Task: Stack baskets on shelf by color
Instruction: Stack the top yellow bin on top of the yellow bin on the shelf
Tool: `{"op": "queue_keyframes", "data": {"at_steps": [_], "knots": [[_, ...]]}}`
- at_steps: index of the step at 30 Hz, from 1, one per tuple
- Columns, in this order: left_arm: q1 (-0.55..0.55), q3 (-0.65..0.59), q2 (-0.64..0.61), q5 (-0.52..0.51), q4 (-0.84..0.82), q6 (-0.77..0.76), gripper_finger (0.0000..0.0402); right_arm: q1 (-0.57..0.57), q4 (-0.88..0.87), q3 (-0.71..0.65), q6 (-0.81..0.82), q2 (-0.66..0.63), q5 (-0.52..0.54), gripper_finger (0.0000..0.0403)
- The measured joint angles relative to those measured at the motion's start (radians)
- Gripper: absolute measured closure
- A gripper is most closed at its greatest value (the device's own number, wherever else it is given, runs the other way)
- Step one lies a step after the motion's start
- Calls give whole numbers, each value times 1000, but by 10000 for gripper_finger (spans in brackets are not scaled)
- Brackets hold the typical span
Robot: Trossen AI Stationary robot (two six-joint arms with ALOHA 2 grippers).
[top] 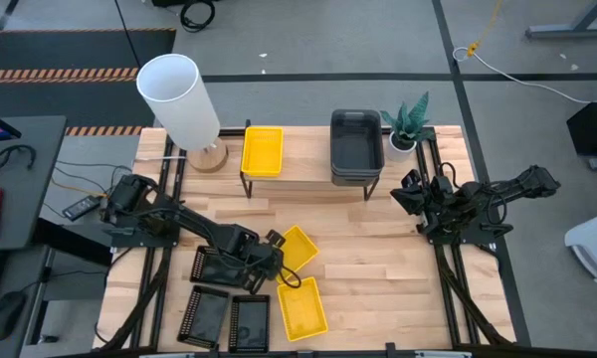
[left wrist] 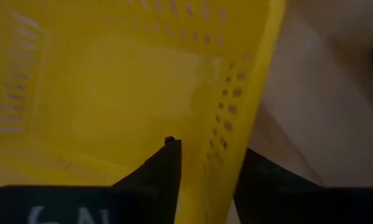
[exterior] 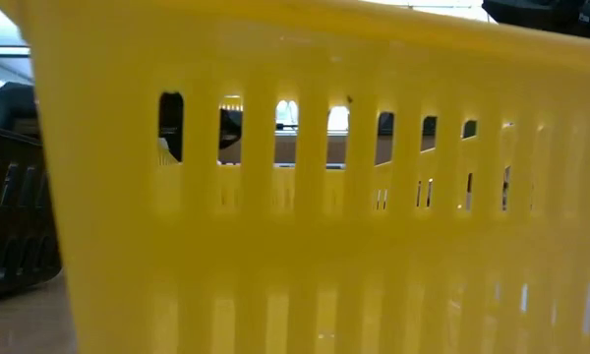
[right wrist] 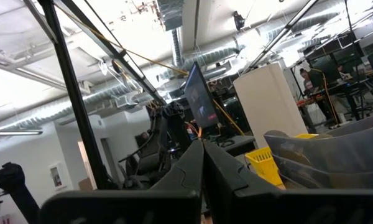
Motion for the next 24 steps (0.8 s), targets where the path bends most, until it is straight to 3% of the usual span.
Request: {"op": "queue_keyframes", "data": {"at_steps": [10,17,24], "knots": [[13,30,-2,-10,-71,-6,392,0,1,0,0,0,0,386],[49,139,-2,-7,-200,-11,394,0,1,0,0,0,0,386],[126,395,-2,5,-512,-63,396,0,1,0,0,0,0,386]]}}
